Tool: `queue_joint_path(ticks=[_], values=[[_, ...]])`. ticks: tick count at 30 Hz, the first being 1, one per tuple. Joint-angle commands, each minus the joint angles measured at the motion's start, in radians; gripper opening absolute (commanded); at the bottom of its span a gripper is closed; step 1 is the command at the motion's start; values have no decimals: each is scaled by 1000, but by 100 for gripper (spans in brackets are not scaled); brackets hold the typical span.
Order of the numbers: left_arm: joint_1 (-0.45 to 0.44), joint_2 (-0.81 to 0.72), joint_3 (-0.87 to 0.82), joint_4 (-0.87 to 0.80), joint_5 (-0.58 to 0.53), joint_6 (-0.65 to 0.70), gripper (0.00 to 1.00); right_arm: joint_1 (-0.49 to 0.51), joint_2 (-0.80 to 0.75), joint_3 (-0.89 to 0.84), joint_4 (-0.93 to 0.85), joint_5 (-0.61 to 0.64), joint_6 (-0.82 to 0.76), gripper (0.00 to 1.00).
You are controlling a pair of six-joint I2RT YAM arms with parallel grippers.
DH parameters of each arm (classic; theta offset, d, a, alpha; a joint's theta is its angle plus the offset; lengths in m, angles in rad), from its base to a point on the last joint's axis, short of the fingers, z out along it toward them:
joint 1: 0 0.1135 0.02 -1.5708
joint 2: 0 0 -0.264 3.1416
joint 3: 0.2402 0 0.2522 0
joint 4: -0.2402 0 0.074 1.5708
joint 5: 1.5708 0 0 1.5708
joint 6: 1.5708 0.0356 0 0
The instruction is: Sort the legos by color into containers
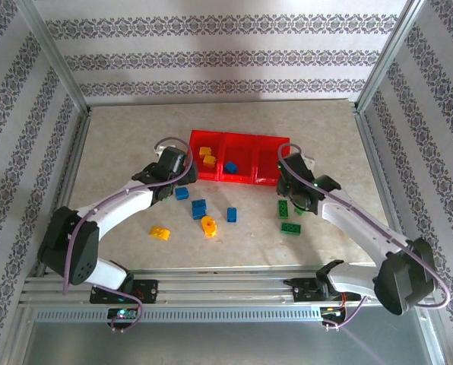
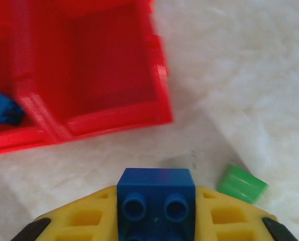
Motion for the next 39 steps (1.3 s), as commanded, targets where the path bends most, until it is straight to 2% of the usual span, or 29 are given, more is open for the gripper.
queue_joint_path(ticks=[1,7,15,21,26,35,39], values=[[14,-55,-43,33,-59,-23,100,55,99,115,-6,55,-99,25],[18,-139,-124,19,-104,-40,100,128,327,356,-10,36,-239,26],[34,-227,-190,-13,-114,-76,100,121,607,609,-47,26,-336,28],[46,-262,-211,-50,-107,-89,100,86,748,716,-50,-27,-357,29],[50,-290,-228,-66,-103,-91,100,65,811,755,-43,-53,-358,30],[57,-329,-244,-70,-103,-90,100,54,852,782,-39,-74,-358,46],[58,-330,-241,-78,-100,-82,100,55,849,795,-39,-77,-360,47]])
